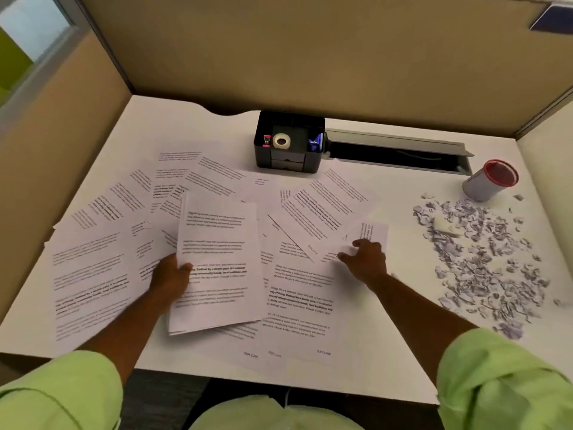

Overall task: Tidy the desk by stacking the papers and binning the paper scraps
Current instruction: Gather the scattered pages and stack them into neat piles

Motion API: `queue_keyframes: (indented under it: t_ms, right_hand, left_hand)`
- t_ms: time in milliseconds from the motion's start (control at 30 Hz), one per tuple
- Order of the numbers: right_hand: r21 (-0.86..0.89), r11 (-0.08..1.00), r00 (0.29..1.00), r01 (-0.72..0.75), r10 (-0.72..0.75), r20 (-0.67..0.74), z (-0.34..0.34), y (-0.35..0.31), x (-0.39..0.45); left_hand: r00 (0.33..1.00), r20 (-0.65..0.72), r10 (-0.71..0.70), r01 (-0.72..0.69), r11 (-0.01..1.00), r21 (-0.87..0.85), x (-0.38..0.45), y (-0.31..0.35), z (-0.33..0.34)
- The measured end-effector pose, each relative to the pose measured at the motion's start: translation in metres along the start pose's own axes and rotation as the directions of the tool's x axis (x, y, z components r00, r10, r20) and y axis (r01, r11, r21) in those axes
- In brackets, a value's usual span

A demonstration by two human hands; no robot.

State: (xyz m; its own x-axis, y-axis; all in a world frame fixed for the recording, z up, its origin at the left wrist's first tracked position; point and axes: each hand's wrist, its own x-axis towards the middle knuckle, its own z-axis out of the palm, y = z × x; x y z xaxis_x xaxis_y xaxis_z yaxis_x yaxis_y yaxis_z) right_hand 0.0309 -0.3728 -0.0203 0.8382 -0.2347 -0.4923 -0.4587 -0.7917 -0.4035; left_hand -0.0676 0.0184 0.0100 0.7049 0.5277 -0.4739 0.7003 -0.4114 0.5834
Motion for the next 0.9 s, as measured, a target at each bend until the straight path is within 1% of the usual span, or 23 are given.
queue_keyframes:
  t_ms: [33, 100, 200, 333, 400, 500, 567, 667, 700, 800, 900]
  right_hand:
    - [-0.047, 0.998, 0.999, -0.034, 0.032, -0.038, -0.003, -0.004, 0.004]
    - [-0.049, 0.982, 0.978, -0.181, 0.174, -0.116, -0.005, -0.013, 0.008]
    - [0.038, 0.915, 0.909, -0.401, 0.402, -0.108, 0.0, -0.027, 0.008]
    - [0.093, 0.861, 0.842, -0.501, 0.509, -0.176, 0.013, -0.048, 0.009]
    - [0.091, 0.843, 0.825, -0.53, 0.537, -0.175, 0.019, -0.063, 0.014]
    - [0.035, 0.824, 0.813, -0.566, 0.564, -0.146, 0.027, -0.075, 0.019]
    - [0.007, 0.815, 0.805, -0.579, 0.573, -0.152, 0.031, -0.078, 0.022]
    - [0.028, 0.817, 0.804, -0.577, 0.573, -0.16, 0.033, -0.08, 0.028]
    - [0.065, 0.822, 0.809, -0.566, 0.569, -0.147, 0.034, -0.08, 0.03]
    - [0.258, 0.83, 0.841, -0.494, 0.531, -0.098, 0.034, -0.078, 0.033]
    - [0.42, 0.805, 0.879, -0.418, 0.476, -0.037, 0.03, -0.077, 0.027]
  left_hand:
    - [1.0, -0.005, -0.008, 0.009, 1.0, 0.023, 0.005, 0.001, 0.0]
    - [1.0, -0.008, -0.024, 0.024, 0.998, 0.051, 0.015, 0.005, 0.0]
    - [0.999, 0.02, -0.032, 0.03, 0.998, 0.056, 0.032, 0.009, 0.001]
    - [0.996, 0.062, -0.064, 0.059, 0.995, 0.084, 0.049, 0.004, 0.0]
    - [0.994, 0.081, -0.079, 0.071, 0.993, 0.098, 0.057, 0.003, -0.002]
    - [0.99, 0.117, -0.078, 0.065, 0.992, 0.111, 0.064, 0.0, -0.005]
    - [0.988, 0.135, -0.075, 0.06, 0.992, 0.115, 0.068, -0.002, -0.008]
    - [0.986, 0.152, -0.071, 0.053, 0.992, 0.118, 0.071, -0.005, -0.01]
    - [0.985, 0.154, -0.074, 0.056, 0.991, 0.119, 0.071, -0.005, -0.01]
    - [0.984, 0.158, -0.082, 0.064, 0.991, 0.115, 0.071, -0.006, -0.009]
    - [0.983, 0.161, -0.086, 0.067, 0.991, 0.117, 0.071, -0.006, -0.009]
